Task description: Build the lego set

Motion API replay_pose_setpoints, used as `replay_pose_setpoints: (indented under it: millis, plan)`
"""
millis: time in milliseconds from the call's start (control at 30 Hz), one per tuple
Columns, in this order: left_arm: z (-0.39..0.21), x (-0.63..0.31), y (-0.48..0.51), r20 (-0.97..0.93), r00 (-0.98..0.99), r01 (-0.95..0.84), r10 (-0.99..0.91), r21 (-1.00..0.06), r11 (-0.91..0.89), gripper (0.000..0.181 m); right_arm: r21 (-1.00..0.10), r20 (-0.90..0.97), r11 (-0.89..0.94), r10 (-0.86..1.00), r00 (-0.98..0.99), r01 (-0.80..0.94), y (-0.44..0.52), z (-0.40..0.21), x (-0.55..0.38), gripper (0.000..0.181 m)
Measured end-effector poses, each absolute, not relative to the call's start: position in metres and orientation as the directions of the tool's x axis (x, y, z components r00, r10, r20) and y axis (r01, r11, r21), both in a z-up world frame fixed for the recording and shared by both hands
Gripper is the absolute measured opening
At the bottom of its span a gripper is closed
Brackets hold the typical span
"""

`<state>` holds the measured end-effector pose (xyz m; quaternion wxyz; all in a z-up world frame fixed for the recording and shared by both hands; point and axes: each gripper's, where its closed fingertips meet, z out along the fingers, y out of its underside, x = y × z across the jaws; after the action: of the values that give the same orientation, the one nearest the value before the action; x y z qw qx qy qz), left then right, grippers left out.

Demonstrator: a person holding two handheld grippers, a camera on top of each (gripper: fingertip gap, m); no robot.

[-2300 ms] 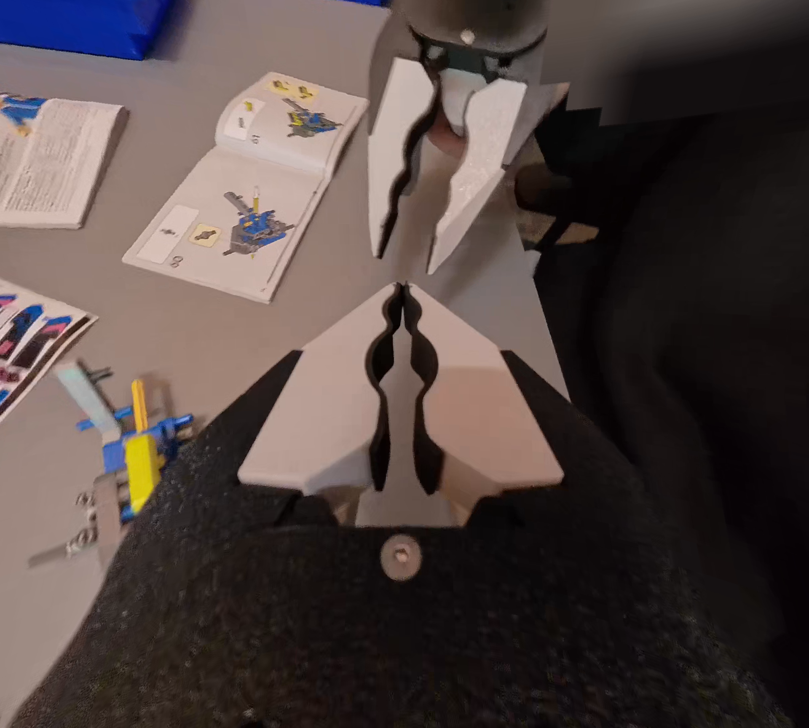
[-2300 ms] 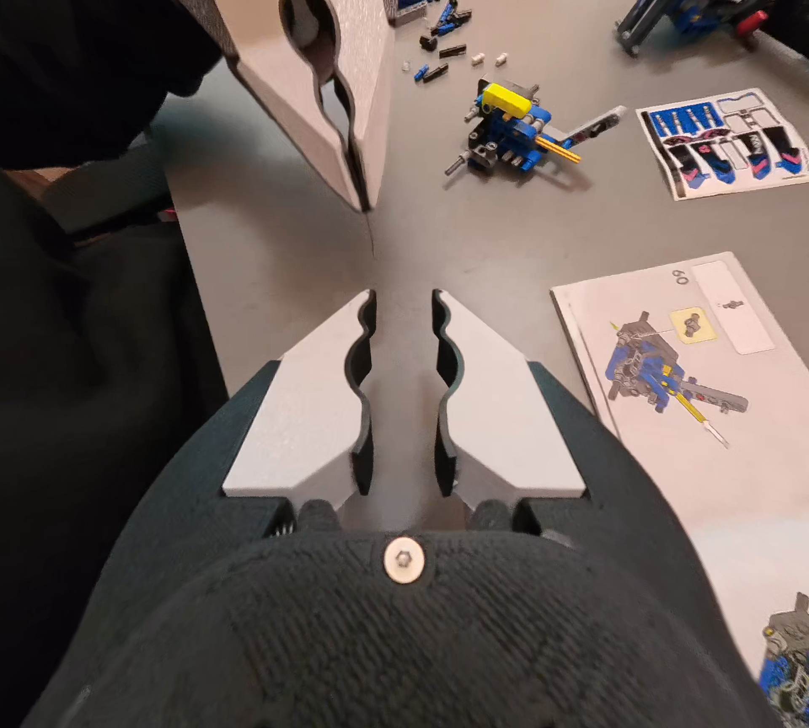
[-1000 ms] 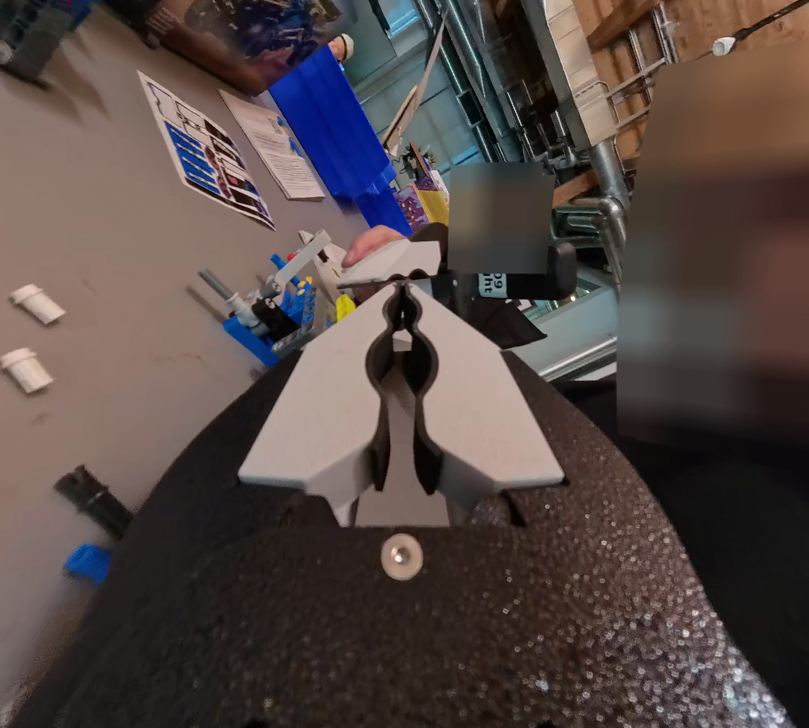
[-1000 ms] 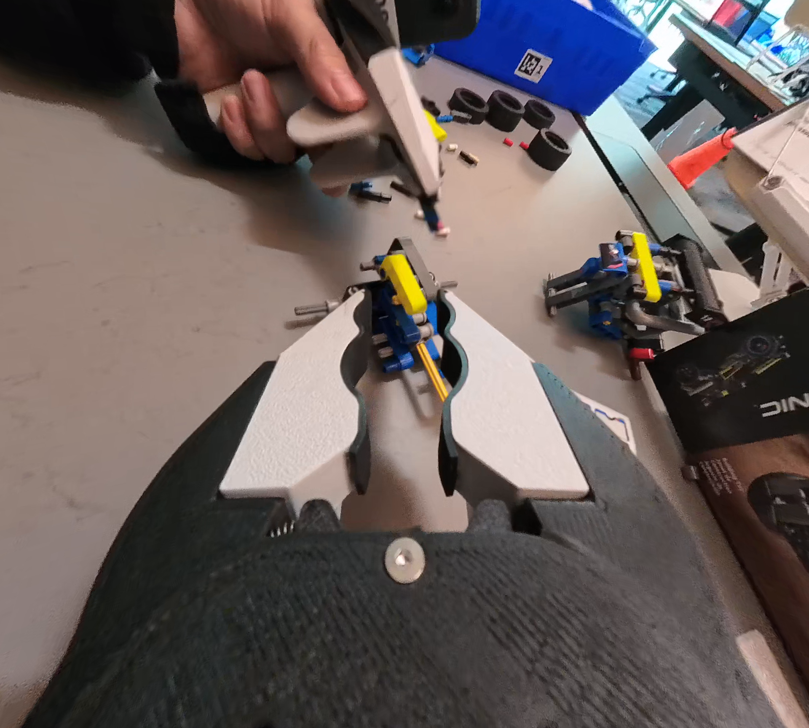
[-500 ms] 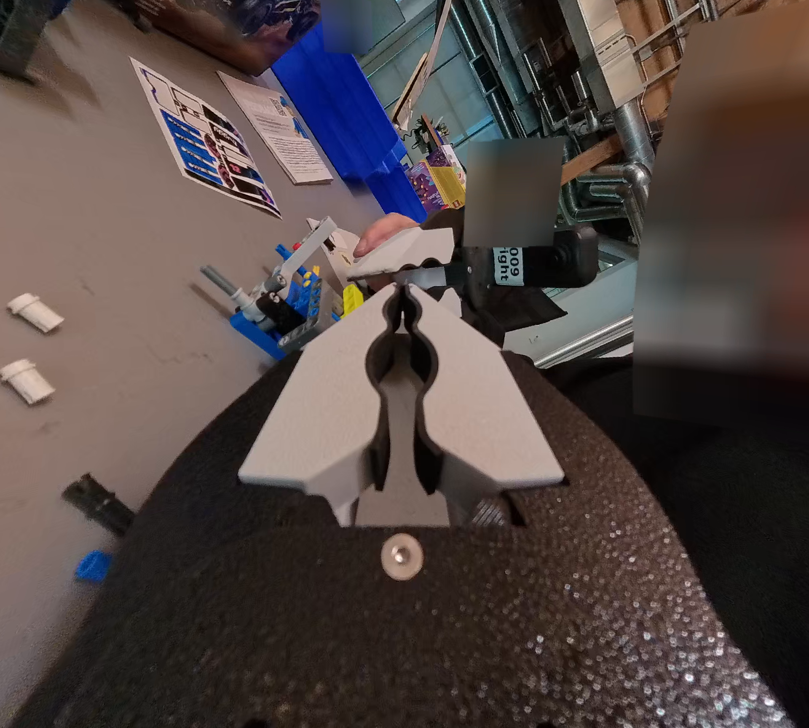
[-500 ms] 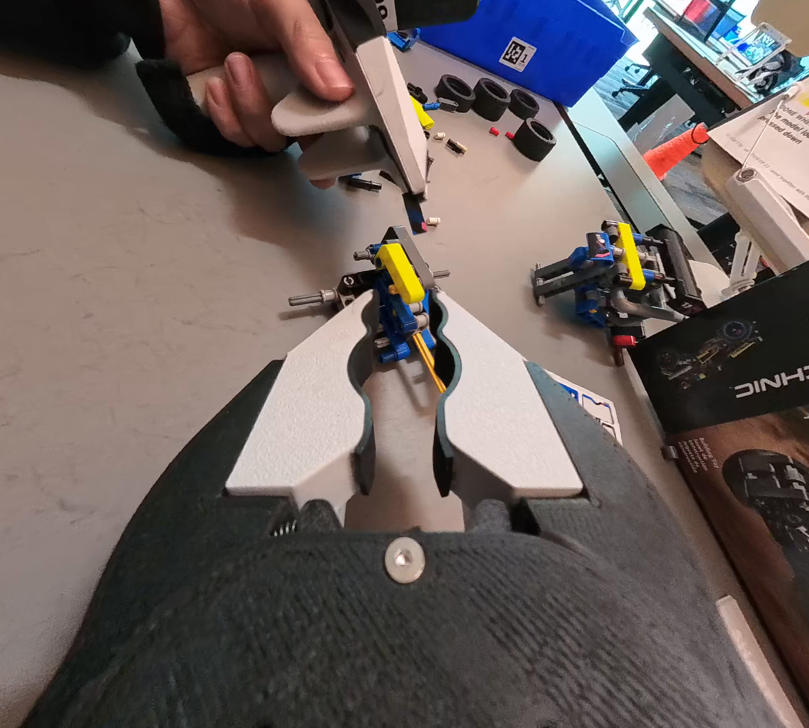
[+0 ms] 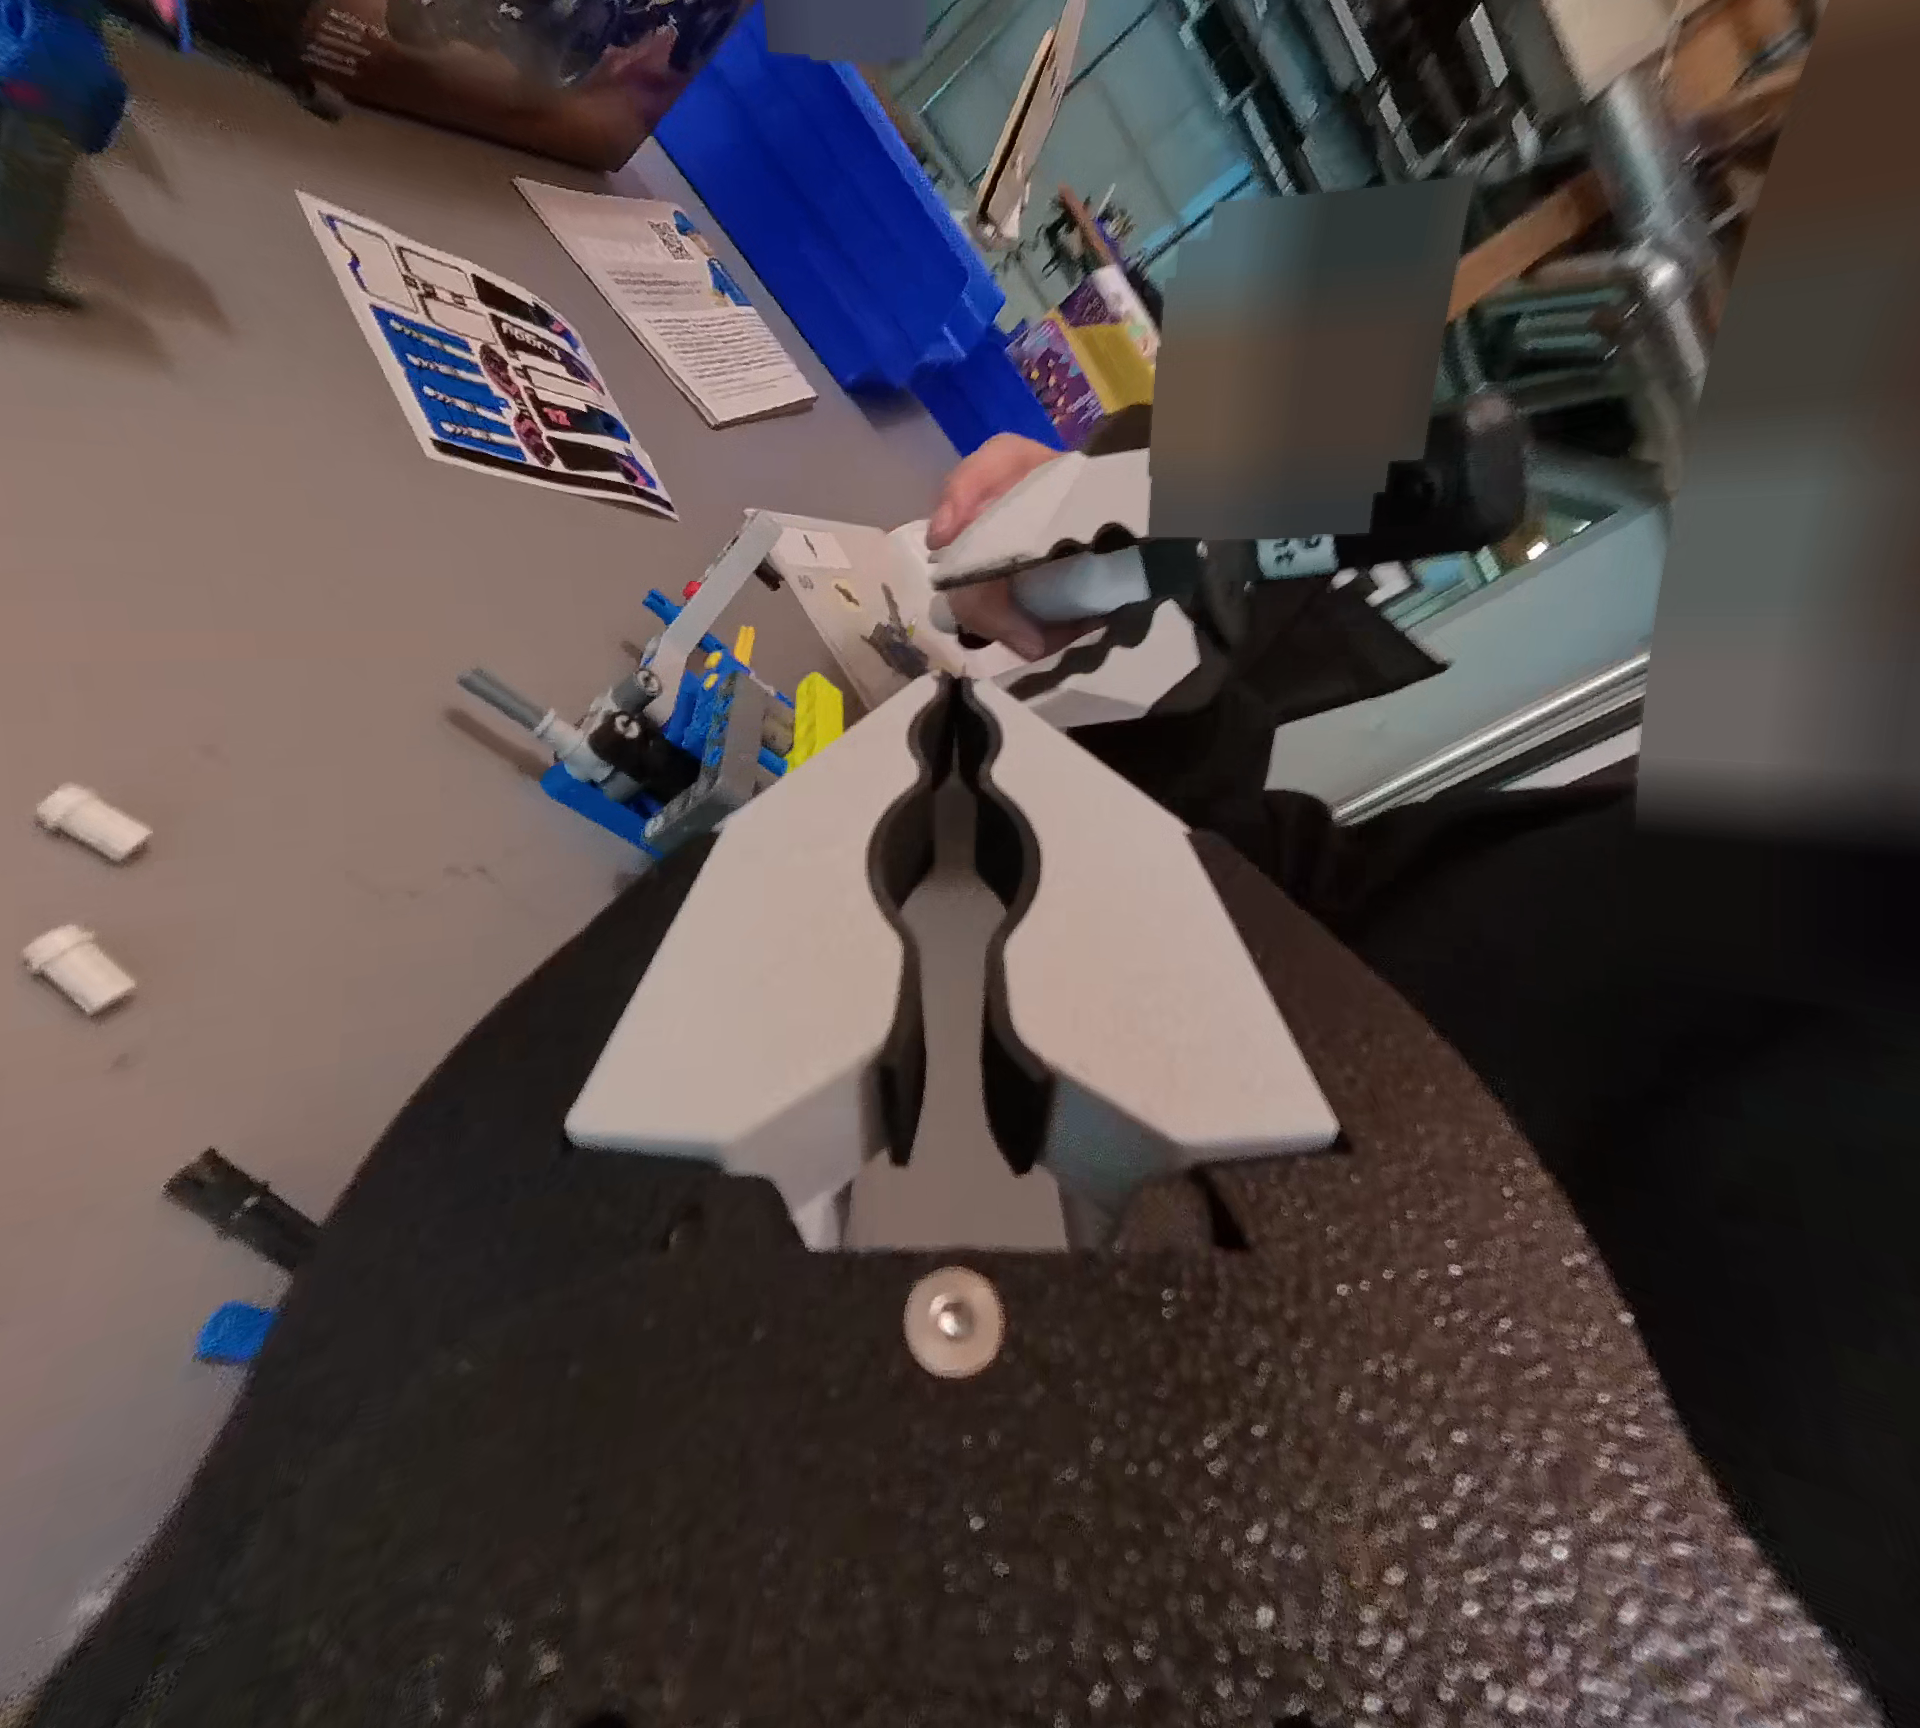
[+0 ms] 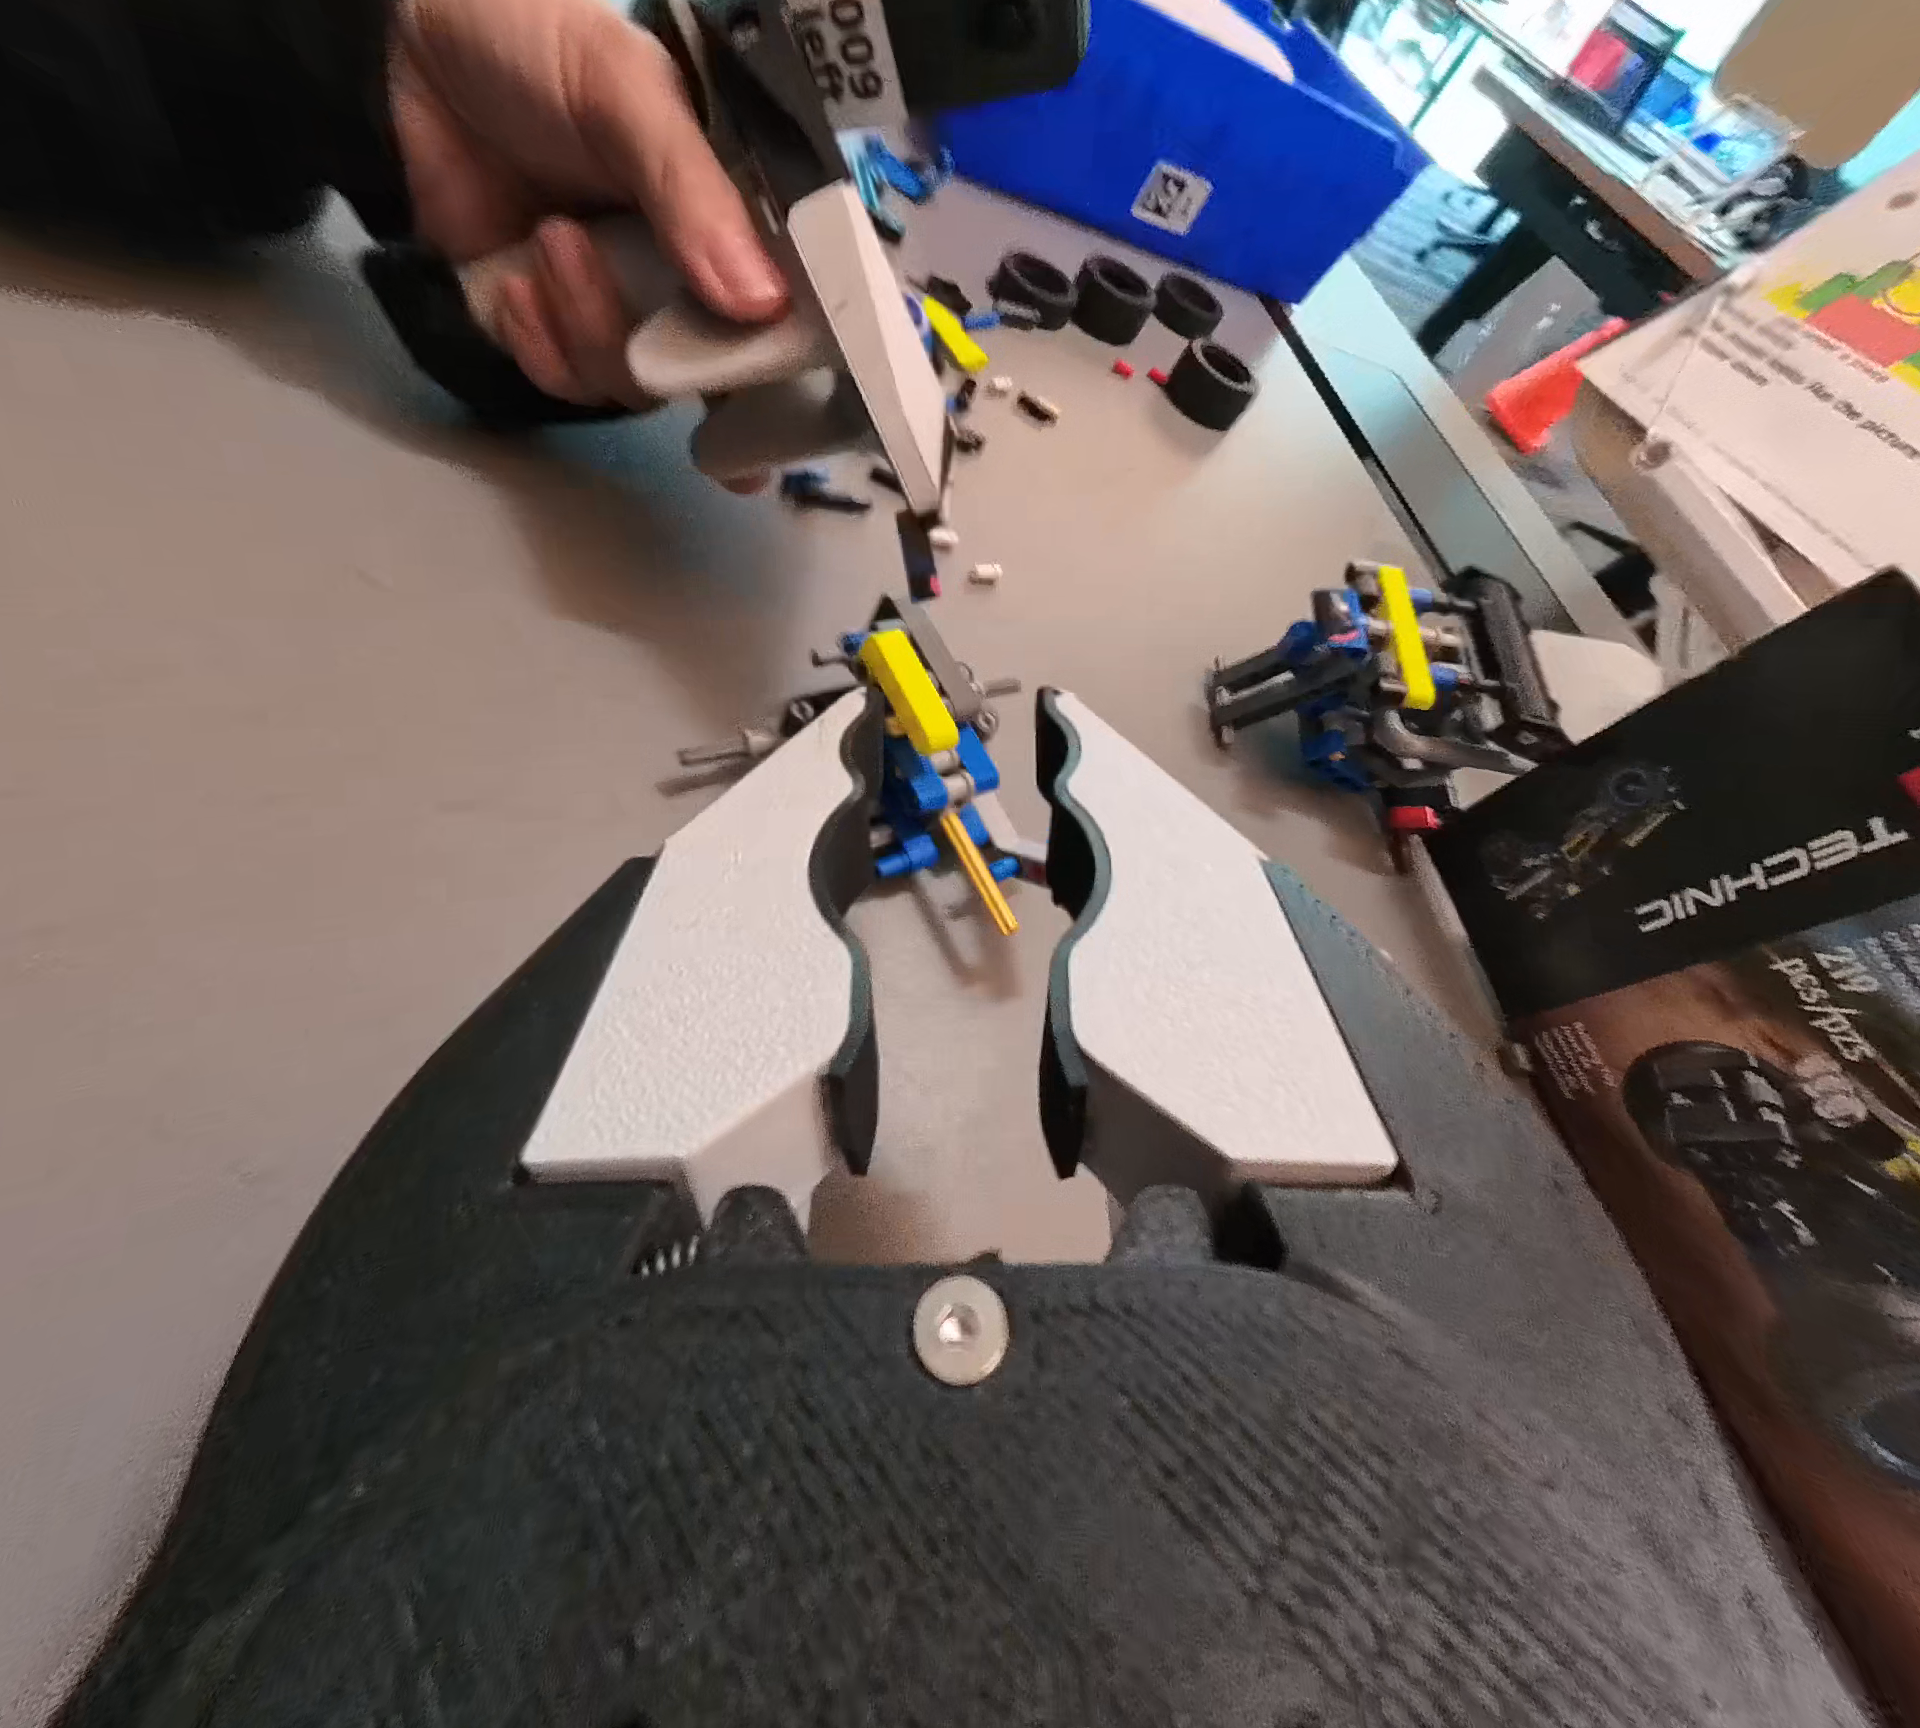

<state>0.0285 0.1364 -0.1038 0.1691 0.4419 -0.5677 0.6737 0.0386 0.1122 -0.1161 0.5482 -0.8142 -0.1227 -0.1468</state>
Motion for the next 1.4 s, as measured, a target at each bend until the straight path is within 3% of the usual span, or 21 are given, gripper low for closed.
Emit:
replay_pose_setpoints:
  millis: [167,300,400,567,700,1400]
  plan:
    - [-0.08,0.028,0.143,0.636,-0.656,-0.63,-0.407,-0.758,-0.168,0.0,-0.932,0.135,-0.324,0.109,0.985,0.163,0.1,-0.098,0.023,0.026]
    - [-0.037,0.033,0.142,0.534,-0.688,-0.411,-0.491,-0.845,-0.342,0.0,-0.983,-0.11,-0.15,0.013,0.994,-0.106,0.115,-0.075,0.031,0.025]
    - [-0.013,0.025,0.142,0.589,-0.677,-0.288,-0.441,-0.763,-0.578,0.0,-0.969,-0.238,0.054,0.06,0.969,-0.241,0.124,-0.047,0.019,0.027]
    - [-0.007,0.013,0.141,0.622,-0.695,-0.18,-0.361,-0.636,-0.75,0.0,-0.88,-0.377,0.265,0.114,0.919,-0.394,0.122,-0.017,0.016,0.018]
    - [-0.003,0.009,0.143,0.6,-0.704,-0.1,-0.381,-0.614,-0.783,0.0,-0.842,-0.424,0.3,0.147,0.894,-0.449,0.124,-0.015,0.011,0.014]
    - [-0.012,0.011,0.123,0.573,-0.703,-0.093,-0.421,-0.661,-0.745,0.0,-0.775,-0.491,0.35,0.192,0.85,-0.526,0.127,-0.014,0.008,0.0]
